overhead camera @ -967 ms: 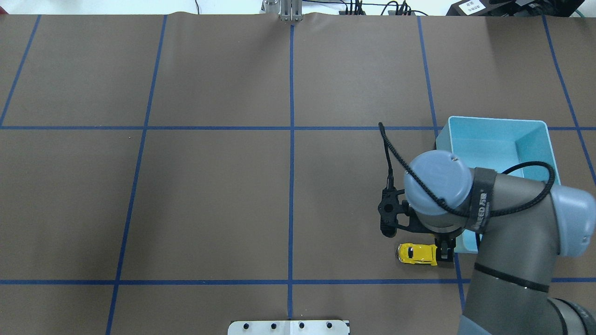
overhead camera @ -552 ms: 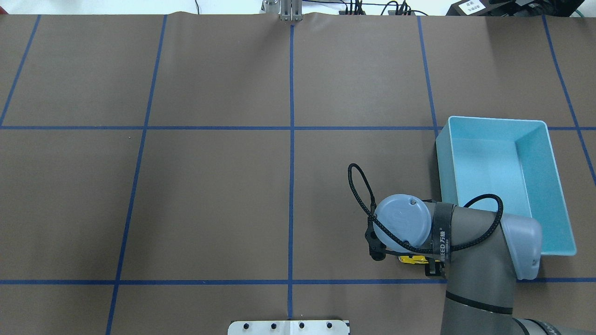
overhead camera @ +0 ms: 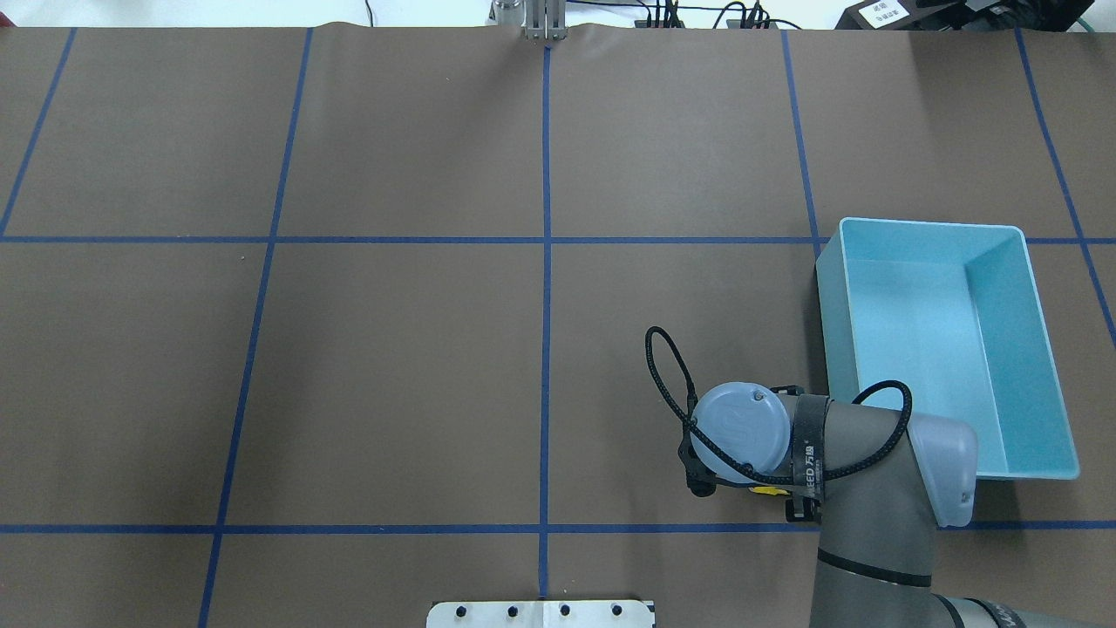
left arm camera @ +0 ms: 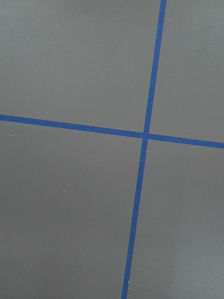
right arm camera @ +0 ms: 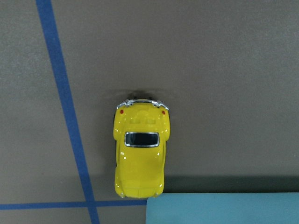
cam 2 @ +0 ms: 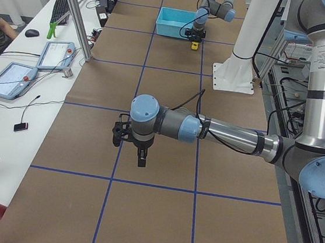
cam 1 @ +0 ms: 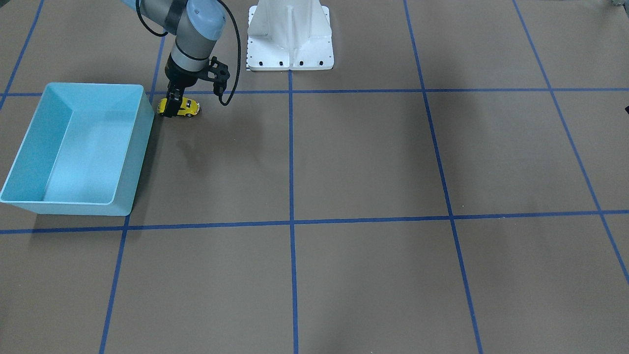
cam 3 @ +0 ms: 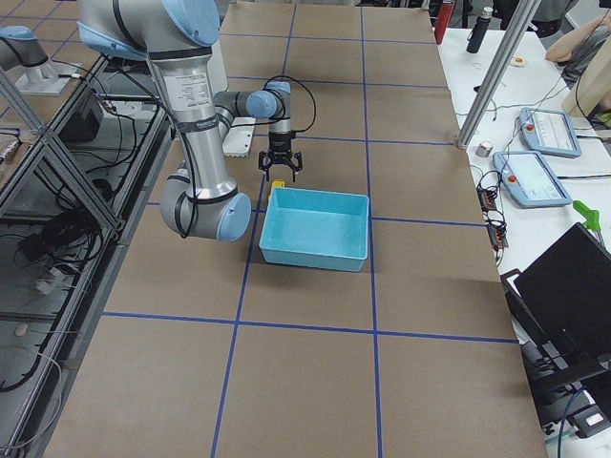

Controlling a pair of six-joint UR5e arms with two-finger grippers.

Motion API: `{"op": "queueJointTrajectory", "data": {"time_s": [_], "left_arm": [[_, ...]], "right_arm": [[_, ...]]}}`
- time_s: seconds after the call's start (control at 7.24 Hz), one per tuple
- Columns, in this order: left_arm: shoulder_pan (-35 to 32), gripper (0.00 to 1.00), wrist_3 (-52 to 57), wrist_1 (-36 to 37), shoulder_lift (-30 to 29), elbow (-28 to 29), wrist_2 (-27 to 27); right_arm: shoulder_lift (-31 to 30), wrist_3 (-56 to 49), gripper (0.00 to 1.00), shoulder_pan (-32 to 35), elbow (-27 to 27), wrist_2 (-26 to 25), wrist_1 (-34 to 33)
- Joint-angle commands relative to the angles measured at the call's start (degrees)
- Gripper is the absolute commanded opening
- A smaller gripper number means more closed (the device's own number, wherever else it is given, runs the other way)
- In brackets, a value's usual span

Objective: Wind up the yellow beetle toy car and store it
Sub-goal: 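Close the right gripper on the car and lift it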

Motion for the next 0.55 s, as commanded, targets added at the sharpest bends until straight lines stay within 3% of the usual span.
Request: {"op": "queueJointTrajectory", "data": {"time_s": [0.0, 0.41], "left_arm": [[-0.13, 1.0, 0.0, 0.07, 0.03, 0.13, 0.0], [-0.22, 1.0, 0.0, 0.07, 0.03, 0.13, 0.09]], "right_arm": [[-0.27, -0.64, 0.99, -0.44, -2.1, 0.31, 1.94], [-0.1, -3.98, 0.95, -0.79, -3.33, 0.75, 1.94]]}}
